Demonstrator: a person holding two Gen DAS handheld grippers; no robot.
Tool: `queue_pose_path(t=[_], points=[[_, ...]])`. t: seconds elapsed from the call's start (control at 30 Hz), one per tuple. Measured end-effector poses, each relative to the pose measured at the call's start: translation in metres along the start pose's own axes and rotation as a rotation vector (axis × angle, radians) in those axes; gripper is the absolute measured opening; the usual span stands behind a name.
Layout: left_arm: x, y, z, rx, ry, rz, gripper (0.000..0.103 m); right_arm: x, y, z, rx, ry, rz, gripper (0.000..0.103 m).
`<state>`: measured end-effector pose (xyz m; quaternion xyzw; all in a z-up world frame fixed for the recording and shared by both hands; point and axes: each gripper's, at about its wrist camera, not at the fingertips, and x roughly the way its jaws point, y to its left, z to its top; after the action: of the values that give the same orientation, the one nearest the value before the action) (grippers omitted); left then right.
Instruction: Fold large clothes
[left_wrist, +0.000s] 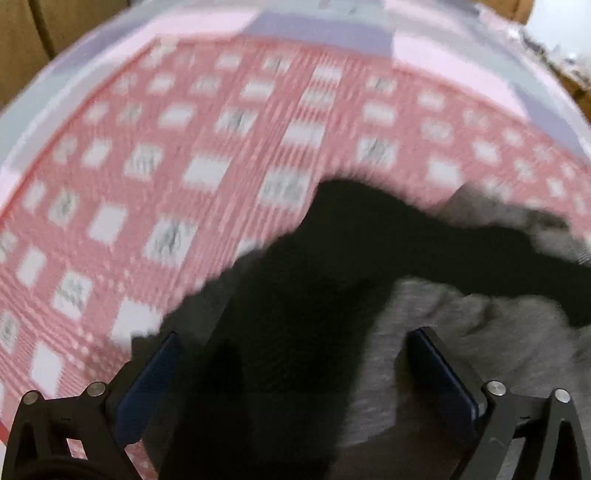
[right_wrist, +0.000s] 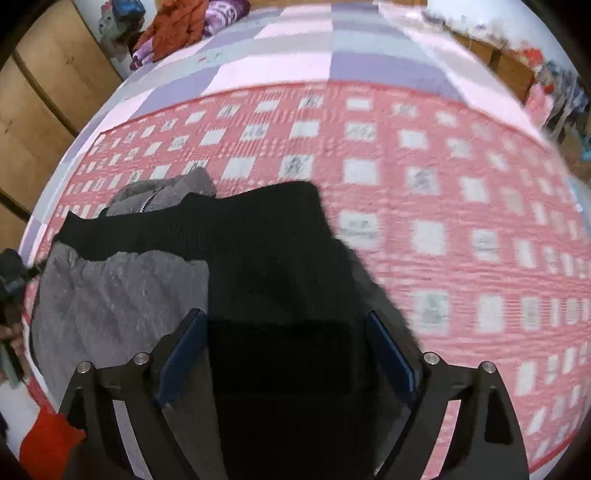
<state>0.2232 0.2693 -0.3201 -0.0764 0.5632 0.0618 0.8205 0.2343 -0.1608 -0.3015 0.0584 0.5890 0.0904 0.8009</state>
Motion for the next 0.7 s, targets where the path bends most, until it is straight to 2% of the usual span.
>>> queue_pose_path(t=[0.03,0.1,0.17,0.2,0.23,0.27,0.33,0.37,0.43,0.47,0.53,0.57,0.6,0.63,0.67,0.7], points=[[0.012,0.006,-0.005,-0.037,0.043,-0.031,0.103,0.008,0.000,0.002,0.010,0.021,0.014,0.090],[0.018,0.012,-0.010,-0.079,0.050,-0.071,0.099,0.019,0.005,0.004,0.015,0.022,0.043,0.089],[0.012,0.008,-0.009,-0.046,0.013,-0.094,0.069,0.016,0.013,0.004,-0.018,-0.013,0.062,0.071],[0.006,0.007,-0.009,-0.027,-0.004,-0.107,0.061,0.014,0.016,0.004,-0.034,-0.029,0.063,0.060],[-0.001,0.008,-0.009,-0.021,-0.022,-0.119,0.046,0.010,0.022,0.004,-0.063,-0.053,0.056,0.051],[-0.008,0.012,-0.009,-0.025,-0.038,-0.141,0.033,0.008,0.027,0.004,-0.080,-0.068,0.047,0.049],[-0.026,0.026,-0.011,-0.055,-0.079,-0.175,0.025,0.004,0.033,0.006,-0.100,-0.096,0.034,0.038],[-0.037,0.032,-0.013,-0.054,-0.115,-0.164,0.025,-0.003,0.038,0.008,-0.115,-0.132,0.030,0.037],[-0.049,0.037,-0.017,-0.030,-0.158,-0.124,0.025,-0.014,0.046,0.013,-0.148,-0.187,0.021,0.025],[-0.051,0.038,-0.021,-0.023,-0.172,-0.103,0.025,-0.022,0.053,0.016,-0.172,-0.234,0.016,0.022],[-0.041,0.046,-0.029,-0.055,-0.162,-0.076,0.027,-0.024,0.055,0.020,-0.174,-0.265,0.015,0.022],[-0.032,0.049,-0.032,-0.077,-0.147,-0.076,0.031,-0.017,0.052,0.022,-0.170,-0.249,0.000,0.022],[-0.016,0.051,-0.035,-0.095,-0.111,-0.063,0.038,-0.003,0.044,0.023,-0.160,-0.193,-0.033,0.022],[0.001,0.051,-0.036,-0.118,-0.051,-0.057,0.049,0.018,0.032,0.024,-0.128,-0.101,-0.046,0.022],[0.010,0.050,-0.035,-0.141,-0.021,-0.058,0.052,0.031,0.020,0.025,-0.086,-0.042,-0.031,0.022],[0.011,0.045,-0.028,-0.147,-0.013,-0.041,0.053,0.035,0.013,0.025,-0.054,-0.035,-0.020,0.023]])
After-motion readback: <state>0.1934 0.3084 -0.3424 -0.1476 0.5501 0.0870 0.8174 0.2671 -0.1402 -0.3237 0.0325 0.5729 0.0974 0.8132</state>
